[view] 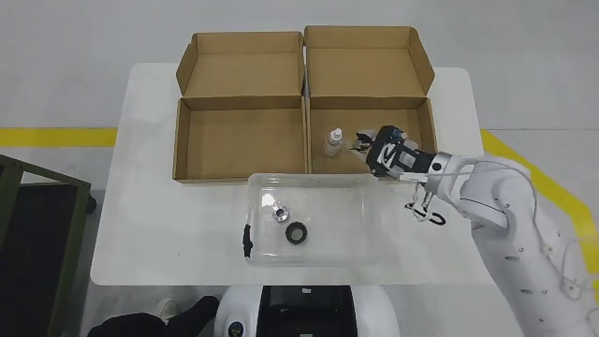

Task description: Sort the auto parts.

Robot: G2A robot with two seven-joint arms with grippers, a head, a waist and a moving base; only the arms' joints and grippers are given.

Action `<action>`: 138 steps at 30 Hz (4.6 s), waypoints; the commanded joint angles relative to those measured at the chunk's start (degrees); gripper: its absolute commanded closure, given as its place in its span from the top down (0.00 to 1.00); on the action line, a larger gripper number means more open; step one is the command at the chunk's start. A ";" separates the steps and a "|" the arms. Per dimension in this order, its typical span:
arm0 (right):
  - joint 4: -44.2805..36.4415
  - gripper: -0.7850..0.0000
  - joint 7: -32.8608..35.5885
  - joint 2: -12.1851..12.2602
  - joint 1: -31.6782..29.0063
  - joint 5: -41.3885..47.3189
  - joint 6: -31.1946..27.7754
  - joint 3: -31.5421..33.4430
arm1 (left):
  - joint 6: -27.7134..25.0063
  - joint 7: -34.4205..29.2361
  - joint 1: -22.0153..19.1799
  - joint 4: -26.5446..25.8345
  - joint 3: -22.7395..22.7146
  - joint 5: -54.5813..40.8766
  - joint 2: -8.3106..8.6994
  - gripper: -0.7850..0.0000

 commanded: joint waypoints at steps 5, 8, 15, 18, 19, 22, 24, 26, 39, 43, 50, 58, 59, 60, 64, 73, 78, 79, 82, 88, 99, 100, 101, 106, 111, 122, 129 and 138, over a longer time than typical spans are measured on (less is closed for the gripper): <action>4.37 0.00 5.03 -0.04 3.19 1.13 0.75 -1.96 | 0.00 0.00 0.00 0.00 0.00 0.00 0.00 1.00; 7.56 0.00 6.25 -0.21 5.27 2.18 1.02 -3.38 | 0.00 0.00 0.00 0.00 0.00 0.00 0.00 1.00; 14.23 0.00 9.98 -0.79 10.37 2.12 2.30 -7.52 | 0.00 0.00 0.00 0.00 0.00 0.00 0.00 1.00; 16.62 0.00 11.13 -1.13 12.40 2.08 3.33 -9.27 | 0.00 0.00 0.00 0.00 0.00 0.00 0.00 1.00; 17.37 0.00 11.44 -1.25 12.95 2.19 3.59 -9.87 | 0.00 0.00 0.00 0.00 0.00 0.00 0.00 1.00; 19.34 0.00 12.32 -1.56 14.43 2.13 3.90 -11.54 | 0.00 0.00 0.00 0.00 0.00 0.00 0.00 1.00; 21.09 0.00 12.66 -1.86 15.60 2.12 4.18 -12.95 | 0.00 0.00 0.00 0.00 0.00 0.00 0.00 1.00; 22.37 0.00 13.01 -2.13 16.61 1.90 4.39 -14.16 | 0.00 0.00 0.00 0.00 0.00 0.00 0.00 1.00; 29.43 0.10 13.17 -3.91 21.77 1.10 5.84 -20.46 | 0.00 0.00 0.00 0.00 0.00 0.00 0.00 1.00; 30.52 0.33 13.01 -4.29 22.67 1.03 6.10 -21.52 | 0.00 0.00 0.00 0.00 0.00 0.00 0.00 1.00; 27.60 0.43 12.95 -3.99 22.10 0.63 6.52 -20.52 | 0.00 0.00 0.00 0.00 0.00 0.00 0.00 1.00; 14.95 0.48 14.80 -1.93 15.85 -0.40 6.15 -14.61 | 0.00 0.00 0.00 0.00 0.00 0.00 0.00 1.00; 12.86 0.48 14.96 -1.68 14.76 -0.48 6.38 -13.79 | 0.00 0.00 0.00 0.00 0.00 0.00 0.00 1.00; 10.78 0.48 15.17 -1.42 13.64 -0.62 6.54 -12.94 | 0.00 0.00 0.00 0.00 0.00 0.00 0.00 1.00; 3.08 0.49 15.93 -0.49 9.20 -0.69 6.24 -10.02 | 0.00 0.00 0.00 0.00 0.00 0.00 0.00 1.00; -7.72 0.51 15.92 0.98 0.88 -0.06 1.89 -6.89 | 0.00 0.00 0.00 0.00 0.00 0.00 0.00 1.00; -12.32 0.55 14.58 1.14 -1.50 -1.55 0.14 -9.28 | 0.00 0.00 0.00 0.00 0.00 0.00 0.00 1.00; -12.61 0.56 14.02 1.10 -1.60 -1.79 -0.54 -10.23 | 0.00 0.00 0.00 0.00 0.00 0.00 0.00 1.00; -12.03 0.59 12.91 0.86 -1.29 -2.88 -1.70 -13.36 | 0.00 0.00 0.00 0.00 0.00 0.00 0.00 1.00; -9.85 0.58 11.95 0.16 0.51 -4.41 -3.40 -19.48 | 0.00 0.00 0.00 0.00 0.00 0.00 0.00 1.00; -6.69 0.60 13.25 -0.56 2.51 -4.56 -4.07 -25.00 | 0.00 0.00 0.00 0.00 0.00 0.00 0.00 1.00; -6.49 0.60 13.61 -0.57 2.59 -4.44 -4.32 -25.32 | 0.00 0.00 0.00 0.00 0.00 0.00 0.00 1.00; -6.33 0.61 13.96 -0.58 2.69 -4.31 -4.57 -25.62 | 0.00 0.00 0.00 0.00 0.00 0.00 0.00 1.00; -5.88 0.68 15.11 -0.59 2.96 -3.27 -5.40 -26.71 | 0.00 0.00 0.00 0.00 0.00 0.00 0.00 1.00; -4.09 0.69 15.09 -0.77 3.51 -2.67 -5.52 -28.09 | 0.00 0.00 0.00 0.00 0.00 0.00 0.00 1.00; 0.31 0.68 15.21 -1.84 7.19 -2.51 -5.78 -32.12 | 0.00 0.00 0.00 0.00 0.00 0.00 0.00 1.00; 4.72 0.67 13.86 -2.97 9.92 -1.73 -5.17 -34.90 | 0.00 0.00 0.00 0.00 0.00 0.00 0.00 1.00; 7.98 0.49 13.38 -4.02 12.40 -0.96 -5.56 -37.44 | 0.00 0.00 0.00 0.00 0.00 0.00 0.00 1.00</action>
